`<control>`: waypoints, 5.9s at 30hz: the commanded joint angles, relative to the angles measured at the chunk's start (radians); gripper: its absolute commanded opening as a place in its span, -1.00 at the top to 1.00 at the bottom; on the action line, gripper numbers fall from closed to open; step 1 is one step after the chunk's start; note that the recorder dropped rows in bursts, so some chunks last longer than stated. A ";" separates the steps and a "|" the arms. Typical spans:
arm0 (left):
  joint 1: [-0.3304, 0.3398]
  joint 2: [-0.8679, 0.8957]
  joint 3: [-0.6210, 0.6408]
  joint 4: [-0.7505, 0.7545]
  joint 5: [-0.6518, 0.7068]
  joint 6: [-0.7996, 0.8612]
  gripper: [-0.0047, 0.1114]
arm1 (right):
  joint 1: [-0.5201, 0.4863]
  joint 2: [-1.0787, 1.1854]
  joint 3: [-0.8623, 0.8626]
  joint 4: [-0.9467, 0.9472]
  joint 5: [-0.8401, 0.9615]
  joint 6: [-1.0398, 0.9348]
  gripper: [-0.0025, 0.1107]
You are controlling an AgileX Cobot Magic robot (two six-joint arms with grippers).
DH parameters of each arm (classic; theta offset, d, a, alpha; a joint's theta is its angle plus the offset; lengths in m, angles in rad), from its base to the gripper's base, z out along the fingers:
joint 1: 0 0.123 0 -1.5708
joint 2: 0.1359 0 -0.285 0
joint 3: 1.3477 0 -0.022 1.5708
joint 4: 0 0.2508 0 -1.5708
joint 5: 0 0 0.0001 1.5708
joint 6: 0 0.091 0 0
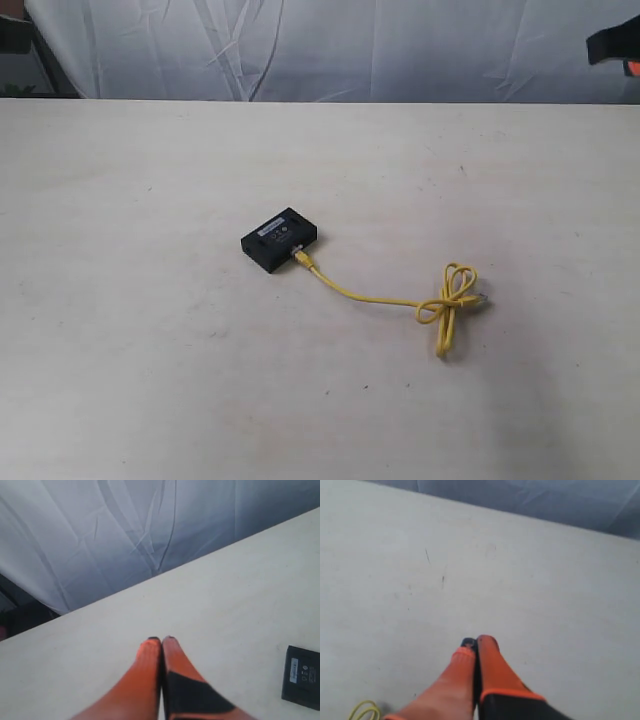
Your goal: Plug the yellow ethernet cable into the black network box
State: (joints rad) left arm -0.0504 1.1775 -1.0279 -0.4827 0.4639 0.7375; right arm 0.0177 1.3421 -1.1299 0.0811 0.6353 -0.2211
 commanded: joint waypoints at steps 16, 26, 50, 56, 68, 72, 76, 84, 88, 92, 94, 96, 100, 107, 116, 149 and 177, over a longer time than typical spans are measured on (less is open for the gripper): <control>-0.002 -0.412 0.289 -0.093 -0.247 -0.007 0.92 | -0.006 -0.387 0.204 0.063 -0.252 0.012 0.96; -0.002 -0.557 0.416 -0.129 -0.311 -0.007 0.92 | -0.006 -0.540 0.320 0.063 -0.311 0.012 0.96; -0.002 -0.876 0.510 -0.172 -0.164 -0.007 0.92 | -0.006 -0.931 0.602 0.070 -0.448 0.012 0.96; -0.002 -0.886 0.510 -0.174 -0.151 -0.002 0.92 | -0.006 -0.948 0.621 0.068 -0.391 0.012 0.96; -0.002 -0.886 0.510 -0.174 -0.151 -0.002 0.92 | -0.006 -0.948 0.621 0.068 -0.368 0.012 0.96; -0.002 -0.897 0.532 -0.130 -0.154 -0.110 0.92 | -0.006 -0.948 0.621 0.068 -0.368 0.012 0.96; -0.002 -0.951 0.613 0.194 -0.202 -0.483 0.92 | -0.006 -0.948 0.621 0.068 -0.368 0.012 0.96; -0.002 -1.049 0.772 0.343 -0.290 -0.650 0.92 | -0.006 -0.948 0.621 0.070 -0.368 0.012 0.96; -0.002 -1.072 0.837 0.341 -0.304 -0.661 0.92 | -0.006 -0.948 0.621 0.070 -0.368 0.012 0.96; -0.002 -1.096 0.894 0.365 -0.309 -0.714 0.92 | -0.006 -0.948 0.621 0.070 -0.368 0.012 0.96; -0.002 -1.108 0.925 0.369 -0.310 -0.716 0.92 | -0.006 -0.948 0.621 0.070 -0.368 0.012 0.96; -0.002 -1.117 0.953 0.369 -0.310 -0.718 0.92 | -0.006 -0.948 0.621 0.070 -0.368 0.012 0.96; 0.000 -1.145 1.015 0.369 -0.310 -0.738 0.92 | -0.006 -0.948 0.621 0.070 -0.368 0.012 0.96; 0.000 -1.178 1.028 0.383 -0.256 -0.738 0.92 | -0.006 -0.948 0.621 0.082 -0.368 0.015 0.96; 0.000 -1.178 1.028 0.390 -0.234 -0.738 0.92 | -0.006 -0.948 0.621 0.085 -0.368 0.014 0.96; 0.000 -1.178 1.028 0.436 -0.234 -0.738 0.92 | -0.006 -0.948 0.621 0.089 -0.368 0.013 0.96; 0.000 -1.178 1.028 0.436 -0.234 -0.738 0.92 | -0.006 -1.342 1.034 -0.027 -0.369 0.174 0.96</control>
State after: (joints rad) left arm -0.0504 0.0061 -0.0047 -0.0470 0.2305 0.0000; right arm 0.0159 0.0418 -0.1408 0.0743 0.2695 -0.0451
